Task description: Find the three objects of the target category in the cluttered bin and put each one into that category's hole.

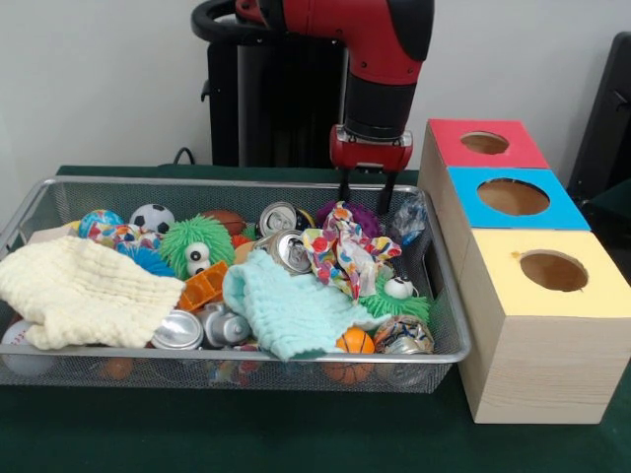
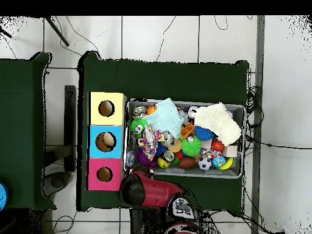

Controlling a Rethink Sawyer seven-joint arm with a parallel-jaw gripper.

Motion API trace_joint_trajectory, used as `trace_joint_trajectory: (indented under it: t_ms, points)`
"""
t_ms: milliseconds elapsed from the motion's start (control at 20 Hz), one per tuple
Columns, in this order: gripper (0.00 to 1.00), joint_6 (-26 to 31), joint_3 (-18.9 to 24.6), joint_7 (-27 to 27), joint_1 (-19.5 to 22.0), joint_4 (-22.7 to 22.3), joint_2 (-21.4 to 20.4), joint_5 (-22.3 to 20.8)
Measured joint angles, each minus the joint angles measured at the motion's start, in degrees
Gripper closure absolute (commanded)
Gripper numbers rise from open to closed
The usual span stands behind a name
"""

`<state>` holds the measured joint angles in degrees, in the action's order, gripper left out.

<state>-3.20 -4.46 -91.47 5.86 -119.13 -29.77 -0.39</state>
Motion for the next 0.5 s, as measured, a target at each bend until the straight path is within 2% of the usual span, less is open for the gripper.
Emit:
trace_joint_trajectory:
  t_ms: [500]
  points:
    - [0.00, -3.85, 0.99, -0.96, 1.21, 0.85, 3.28, 0.01]
